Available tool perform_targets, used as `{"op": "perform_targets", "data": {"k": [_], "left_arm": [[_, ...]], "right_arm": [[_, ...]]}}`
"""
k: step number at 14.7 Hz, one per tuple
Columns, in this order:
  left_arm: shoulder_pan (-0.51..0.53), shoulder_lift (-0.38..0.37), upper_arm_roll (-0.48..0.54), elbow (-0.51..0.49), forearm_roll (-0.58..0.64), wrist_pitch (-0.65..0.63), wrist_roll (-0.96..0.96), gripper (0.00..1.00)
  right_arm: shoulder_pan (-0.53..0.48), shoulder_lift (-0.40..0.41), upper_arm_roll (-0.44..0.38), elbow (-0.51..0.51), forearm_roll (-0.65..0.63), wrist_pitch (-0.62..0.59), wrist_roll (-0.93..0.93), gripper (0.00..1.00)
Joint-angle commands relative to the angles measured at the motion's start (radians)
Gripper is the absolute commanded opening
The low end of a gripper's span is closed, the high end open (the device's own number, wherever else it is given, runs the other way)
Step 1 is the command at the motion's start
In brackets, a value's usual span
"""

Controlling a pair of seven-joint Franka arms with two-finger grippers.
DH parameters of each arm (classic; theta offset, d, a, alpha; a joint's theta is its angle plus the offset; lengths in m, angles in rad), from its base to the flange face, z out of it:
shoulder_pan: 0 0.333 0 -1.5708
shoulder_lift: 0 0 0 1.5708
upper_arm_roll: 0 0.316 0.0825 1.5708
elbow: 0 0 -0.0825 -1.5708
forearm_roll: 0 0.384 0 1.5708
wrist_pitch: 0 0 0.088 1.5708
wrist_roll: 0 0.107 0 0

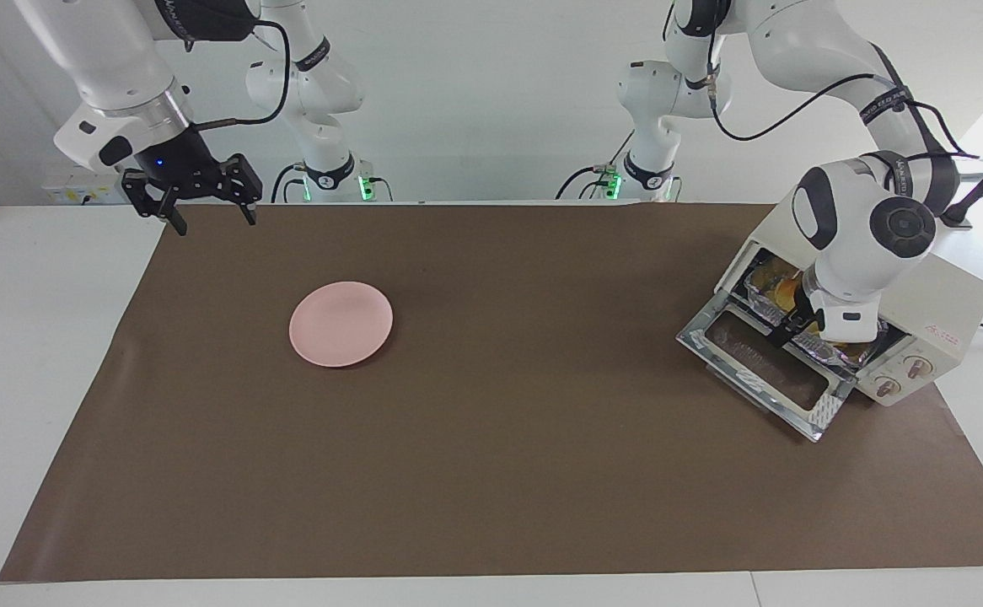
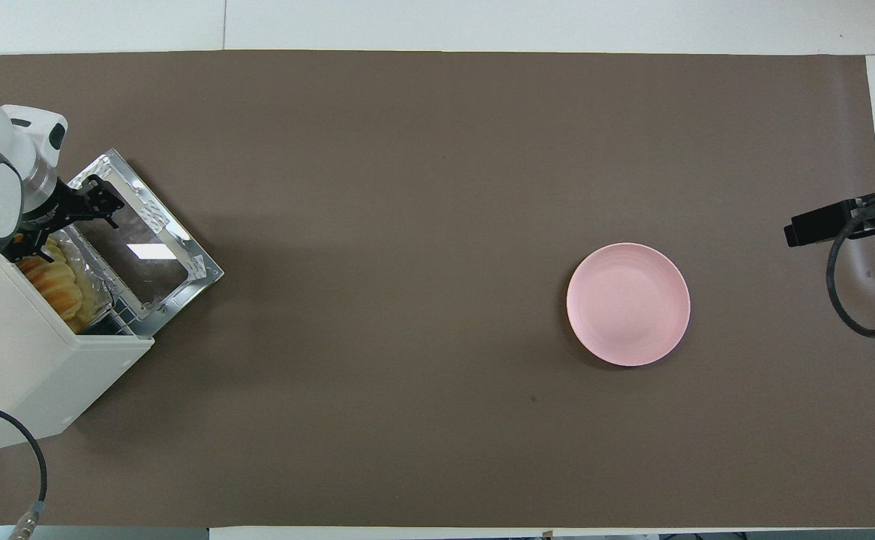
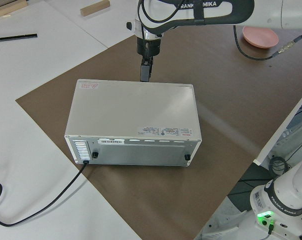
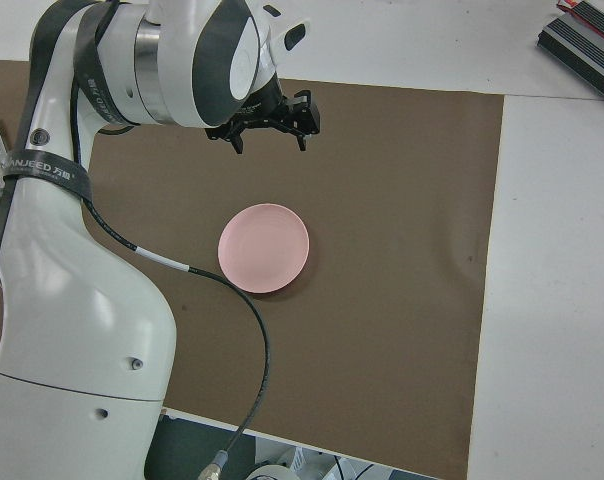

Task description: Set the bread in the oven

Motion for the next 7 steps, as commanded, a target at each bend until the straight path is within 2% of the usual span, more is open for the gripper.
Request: {"op": "perform_targets", "data": {"k": [1,4,7], "left_arm": [[-0.030,-0.014,0.007,0.025,-0.007,-0.028,-0.006,1.00],[-0.039,-0.016,0.006,0.077,-0.033,-0.053,-0.001,1.00],[-0.039,-0.048,-0.002,0.096,-0.034,-0.050,0.035,1.00]], "right_arm": [[-0.013,-0.021,0.006,-0.022,0.002,0.004,0.015,1.00],[-0.011,-0.021,0.006,-0.021,0.003,0.004,0.015,1.00],[-0.011,-0.021,0.006,-0.022,0.003,0.004,0.015,1.00]]}}
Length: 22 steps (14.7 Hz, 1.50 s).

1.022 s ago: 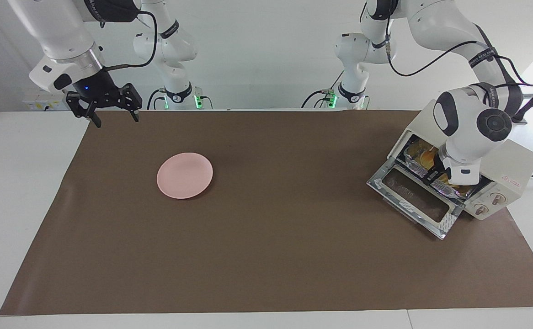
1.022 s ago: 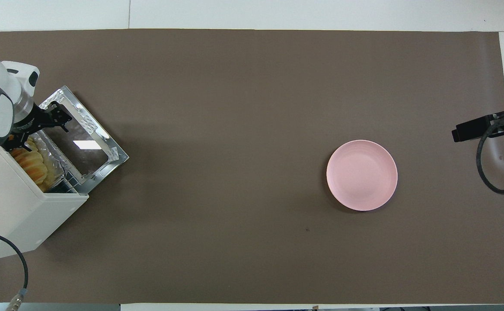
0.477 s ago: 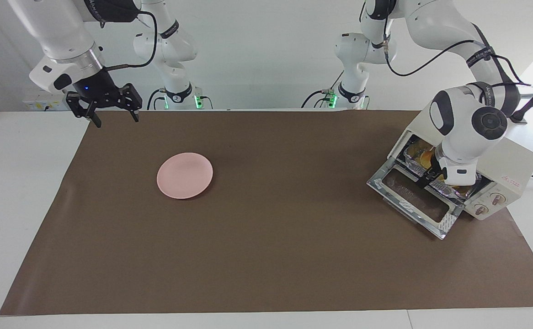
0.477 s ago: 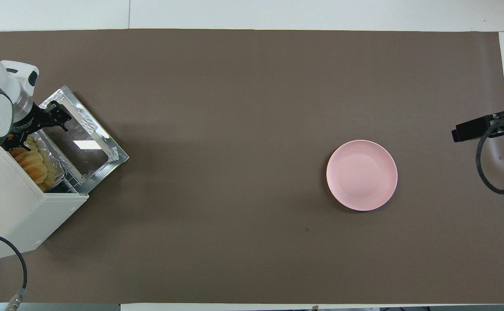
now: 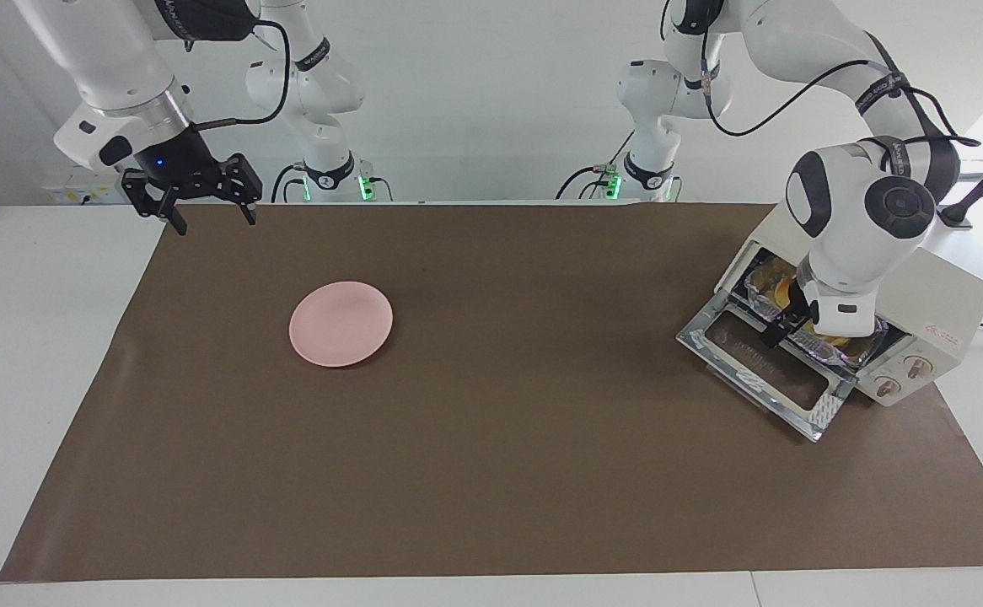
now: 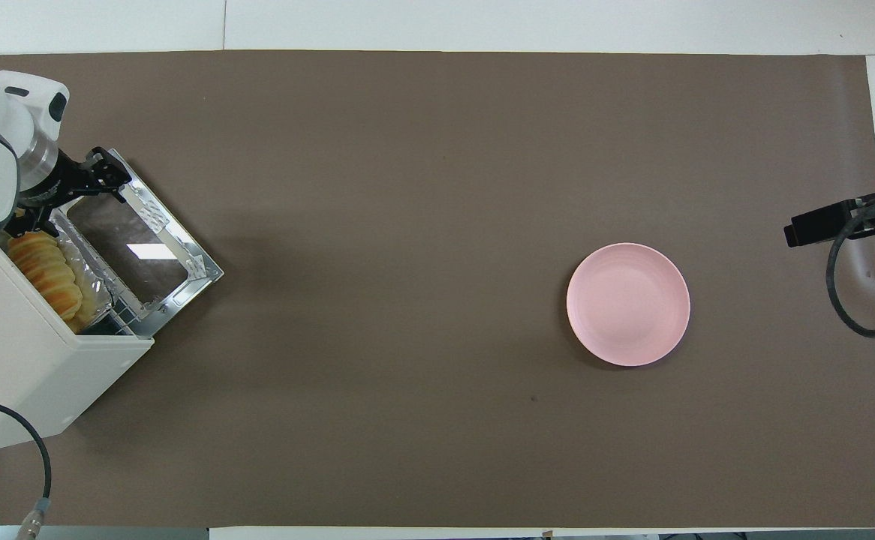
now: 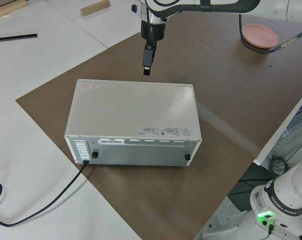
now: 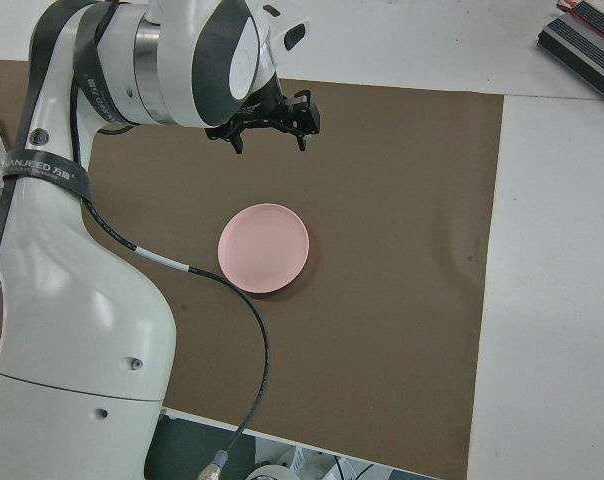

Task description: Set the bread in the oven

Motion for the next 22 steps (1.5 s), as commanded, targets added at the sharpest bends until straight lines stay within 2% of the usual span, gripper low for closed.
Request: {"op": "perform_targets", "data": {"k": [1,7,10,22], "left_arm": [[-0.002,-0.052,0.000,0.014,-0.014,-0.023,0.068,1.00],[0.024,-0.175,0.009,0.002,-0.018,-0.033,0.251,1.00],[0.032,-0.218,0.011,0.002,-0.018,-0.078,0.297,1.00],[0.027,-0.235,0.000,0.032,-0.075,-0.122,0.308,1.00]], "right_arm": [[-0.011,-0.021,0.006,-0.022,0.003,0.004,0.015,1.00],[-0.011,-0.021,0.006,-0.022,0.003,0.004,0.015,1.00],[-0.011,-0.021,0.006,-0.022,0.003,0.004,0.015,1.00],[-0.011,-0.021,0.006,-0.022,0.003,0.004,0.015,1.00]]}}
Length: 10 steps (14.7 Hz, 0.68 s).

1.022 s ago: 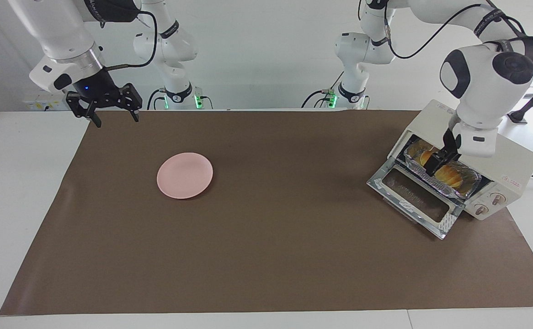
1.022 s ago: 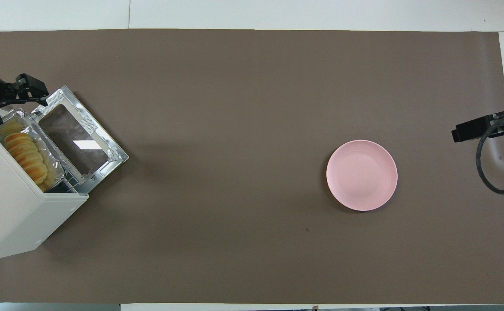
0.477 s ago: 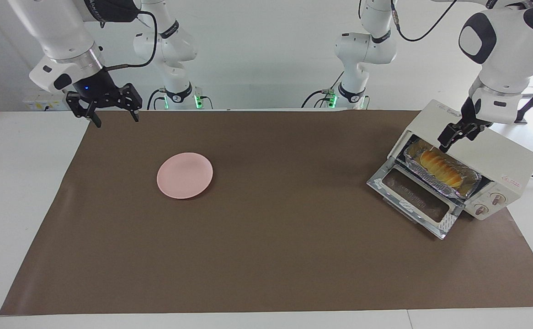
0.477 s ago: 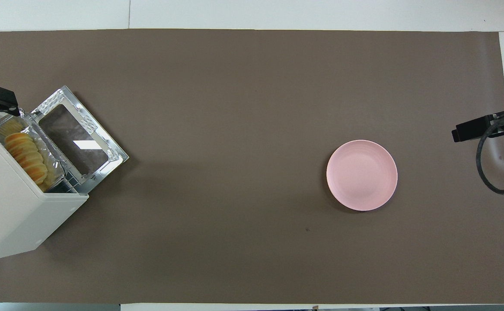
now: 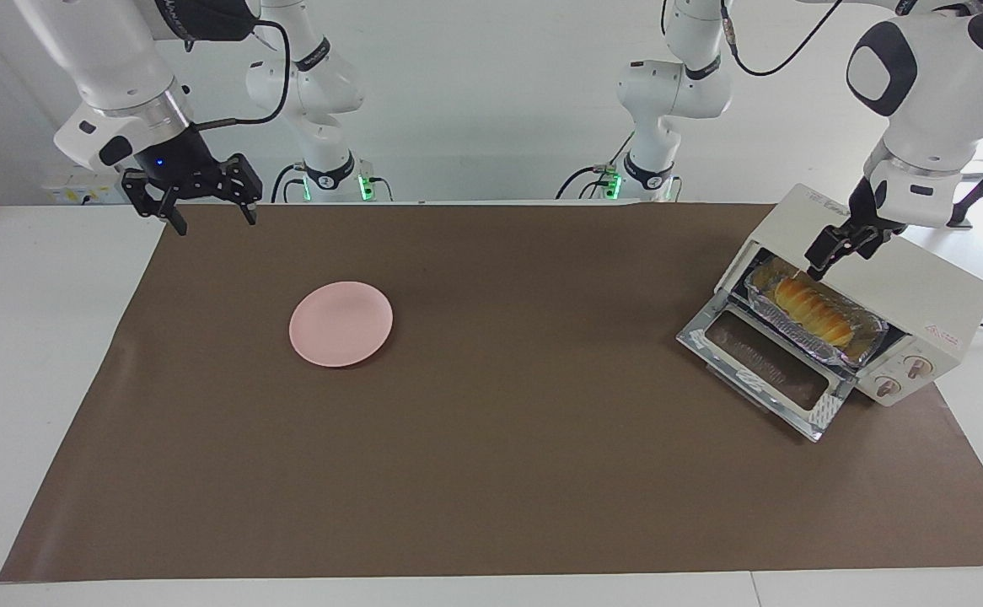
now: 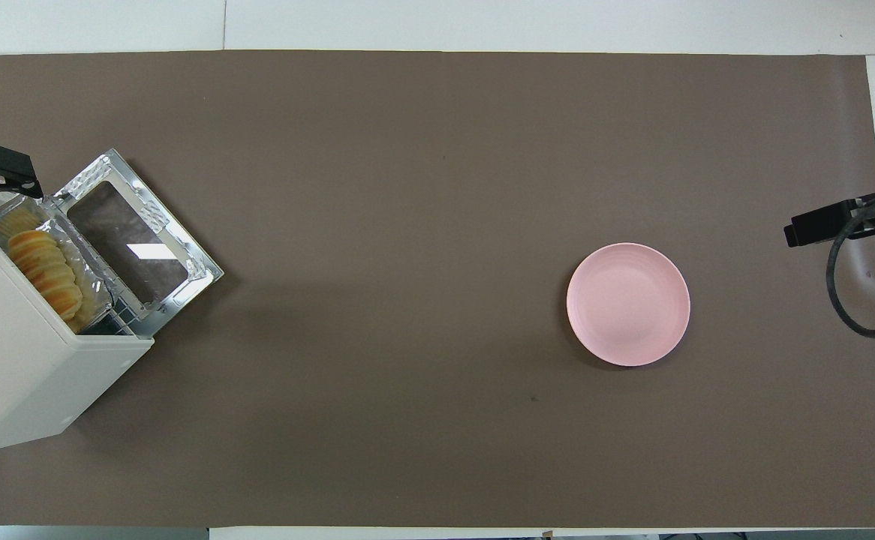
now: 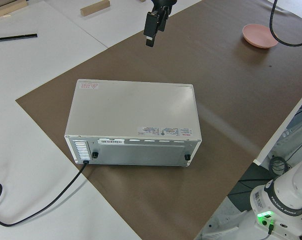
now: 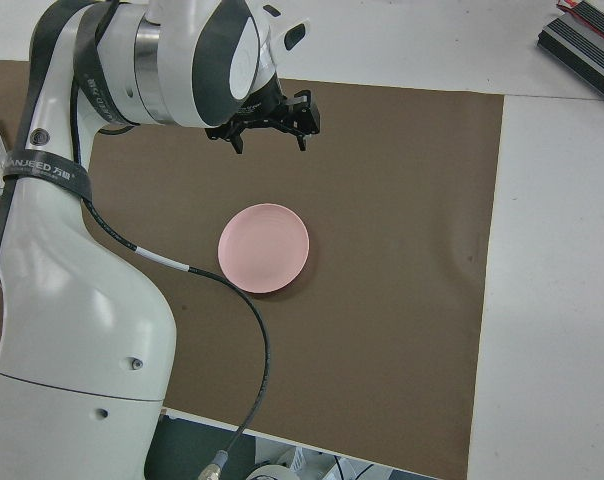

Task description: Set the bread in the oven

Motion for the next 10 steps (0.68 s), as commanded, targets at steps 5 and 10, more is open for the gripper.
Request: {"op": "perform_targets", "data": {"k": [5,10], "left_arm": [[-0.015,-0.021,-0.007,0.007,-0.043,-0.041,0.082,1.00],[0.260,-0.023,-0.320,0.013,-0.037,-0.053,0.091,1.00]], "right_arm": [[-0.011,-0.021,0.006,-0.022,0.003,0.004,0.015,1.00],[-0.011,-0.021,0.006,-0.022,0.003,0.004,0.015,1.00]]}}
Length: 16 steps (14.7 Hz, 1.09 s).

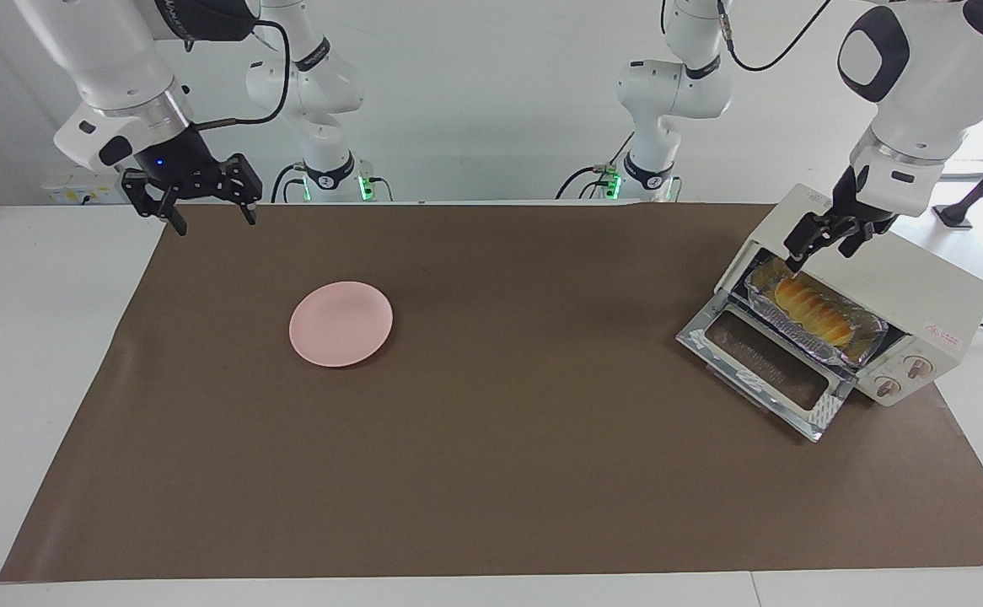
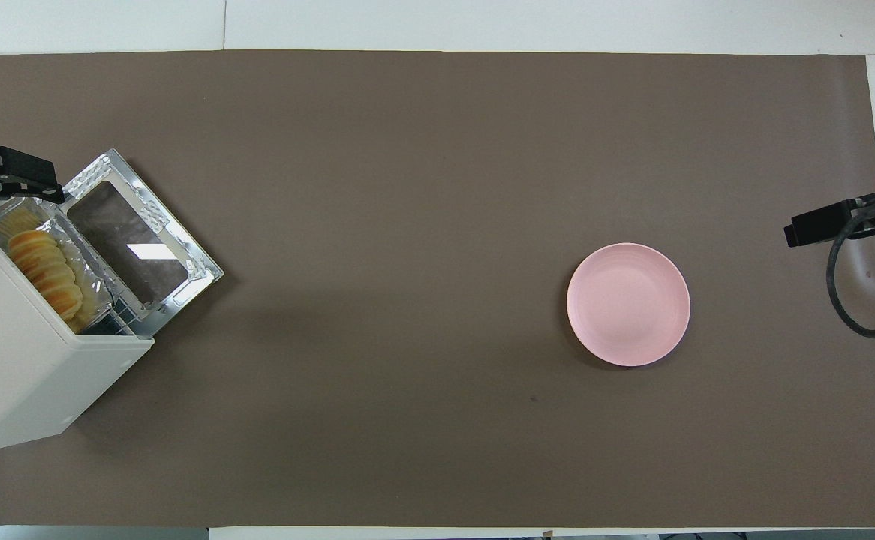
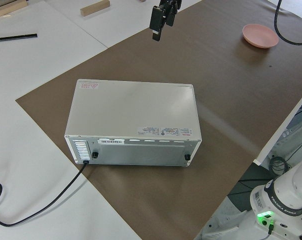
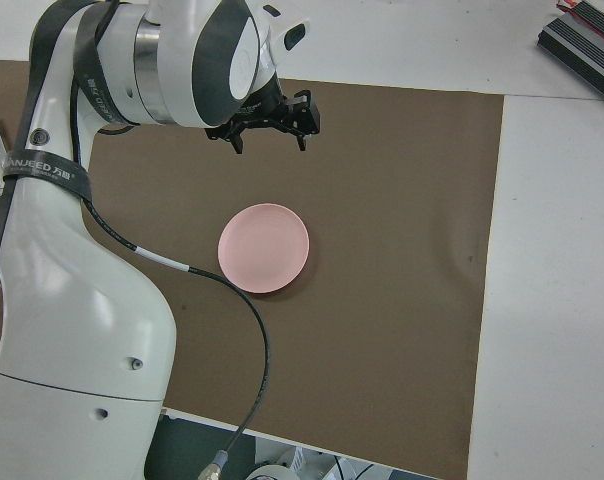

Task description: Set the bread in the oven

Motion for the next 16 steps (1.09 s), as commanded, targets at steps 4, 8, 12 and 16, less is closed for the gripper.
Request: {"op": "perform_targets", "data": {"k": [4,8,12,16], "left_arm": [[0.282,-0.011,-0.320,0.033,-0.007,-0.099,0.021,1.00],[0.262,-0.025,-0.320,0.007,-0.007,-0.117,0.043,1.00],[0.262,-0.034,-0.323,-0.016,-0.007,-0.103,0.064,1.00],[0.260,-0.029,-0.325,-0.016,-0.008,-0.076,0.067,1.00]], "right_arm": [[-0.013,-0.021,0.006,-0.022,0.003,0.004,0.015,1.00],[-0.011,-0.021,0.006,-0.022,0.003,0.004,0.015,1.00],[-0.011,-0.021,0.006,-0.022,0.003,0.004,0.015,1.00],[-0.011,-0.021,0.006,-0.022,0.003,0.004,0.015,1.00]]}}
